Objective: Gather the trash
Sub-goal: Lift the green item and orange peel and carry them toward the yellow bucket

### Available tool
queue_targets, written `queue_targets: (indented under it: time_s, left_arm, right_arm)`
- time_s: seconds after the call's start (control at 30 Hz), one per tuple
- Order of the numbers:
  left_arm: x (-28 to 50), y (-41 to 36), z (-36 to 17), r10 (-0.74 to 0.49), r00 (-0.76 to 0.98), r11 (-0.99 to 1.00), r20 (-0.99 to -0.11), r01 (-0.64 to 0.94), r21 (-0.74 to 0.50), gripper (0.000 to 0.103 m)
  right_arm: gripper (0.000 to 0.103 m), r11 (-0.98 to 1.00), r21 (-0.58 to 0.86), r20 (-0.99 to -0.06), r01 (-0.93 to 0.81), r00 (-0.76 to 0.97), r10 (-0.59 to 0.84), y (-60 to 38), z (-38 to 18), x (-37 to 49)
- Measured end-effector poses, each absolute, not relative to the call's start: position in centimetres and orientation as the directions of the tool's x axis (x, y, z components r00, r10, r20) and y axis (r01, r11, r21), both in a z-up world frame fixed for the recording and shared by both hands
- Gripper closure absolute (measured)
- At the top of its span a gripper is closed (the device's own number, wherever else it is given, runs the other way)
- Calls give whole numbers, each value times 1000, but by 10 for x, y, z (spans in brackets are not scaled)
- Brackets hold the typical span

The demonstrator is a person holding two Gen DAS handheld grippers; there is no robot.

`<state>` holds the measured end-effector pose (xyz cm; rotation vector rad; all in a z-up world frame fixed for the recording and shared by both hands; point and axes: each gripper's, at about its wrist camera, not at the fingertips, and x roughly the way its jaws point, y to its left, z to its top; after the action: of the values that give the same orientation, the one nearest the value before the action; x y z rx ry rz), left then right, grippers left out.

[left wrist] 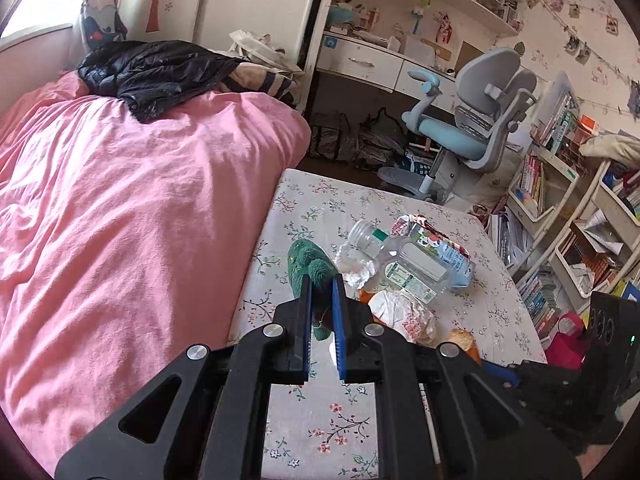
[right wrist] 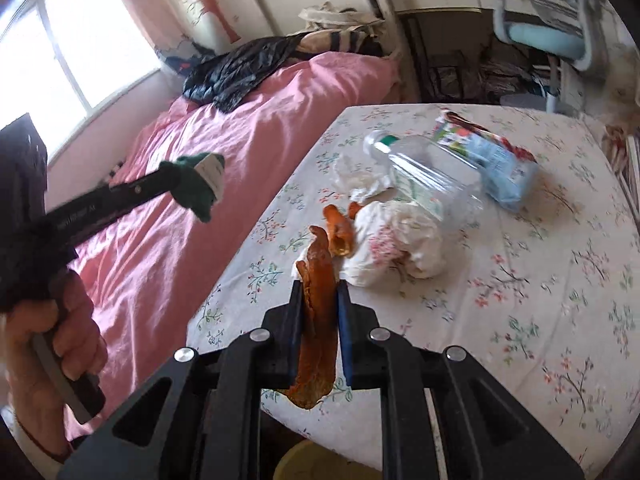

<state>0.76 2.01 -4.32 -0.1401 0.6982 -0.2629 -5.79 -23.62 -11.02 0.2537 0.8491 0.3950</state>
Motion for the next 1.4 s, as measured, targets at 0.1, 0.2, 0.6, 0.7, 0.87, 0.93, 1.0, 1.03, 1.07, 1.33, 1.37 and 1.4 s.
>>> queue_targets:
  time_s: [0.1, 0.2, 0.6, 0.7, 0.87, 0.93, 1.0, 1.03, 1.07, 1.33, 1.37, 1.4]
  left_arm:
    - [0, 2, -45, -281, 739, 960, -612, 211, -185, 94]
    - [-6, -10, -47, -279, 744, 960, -607, 223, -167, 94]
    - [-13, -20, -44, -263, 770, 964, -581, 230, -131, 94]
    - [-13, -20, -44, -264, 771, 964, -580, 234, -127, 94]
    - [-13, -21, -43, -268, 772, 962, -577, 241, -125, 93]
    - [-14, -22, -43, -270, 772, 962, -576, 243, -126, 93]
    - [-14, -22, -42, -272, 772, 961, -575, 244, -127, 93]
    - [-14, -22, -42, -273, 773, 961, -573, 244, -129, 93]
    - [-15, -22, -42, -275, 773, 960, -571, 246, -130, 93]
    - [-20, -26, -39, -287, 779, 957, -557, 263, -125, 93]
    - [-21, -26, -39, -289, 780, 956, -555, 265, -125, 93]
    - [-21, -26, -39, -291, 781, 956, -553, 267, -125, 93]
  right_arm:
    - [86, 873, 458, -641, -167, 618, 455, -265, -115, -59]
    - [86, 859, 490, -631, -149, 619, 468, -270, -118, -56]
    - [86, 863, 481, -634, -157, 617, 466, -284, -122, -69]
    - [86, 862, 483, -635, -154, 617, 465, -287, -123, -69]
    - [86, 864, 480, -639, -155, 612, 465, -287, -125, -68]
    - [86, 865, 478, -642, -155, 610, 464, -287, -126, -68]
    - [86, 865, 478, -644, -154, 608, 464, -287, -127, -68]
    - [86, 865, 477, -646, -153, 607, 463, -287, -127, -68]
    - [86, 866, 477, -646, -153, 607, 463, -287, -128, -68]
    - [86, 866, 474, -650, -155, 602, 464, -286, -131, -70]
    - [86, 866, 475, -649, -157, 602, 465, -285, -131, -71]
    - [86, 865, 476, -649, -158, 601, 466, -285, -131, -72]
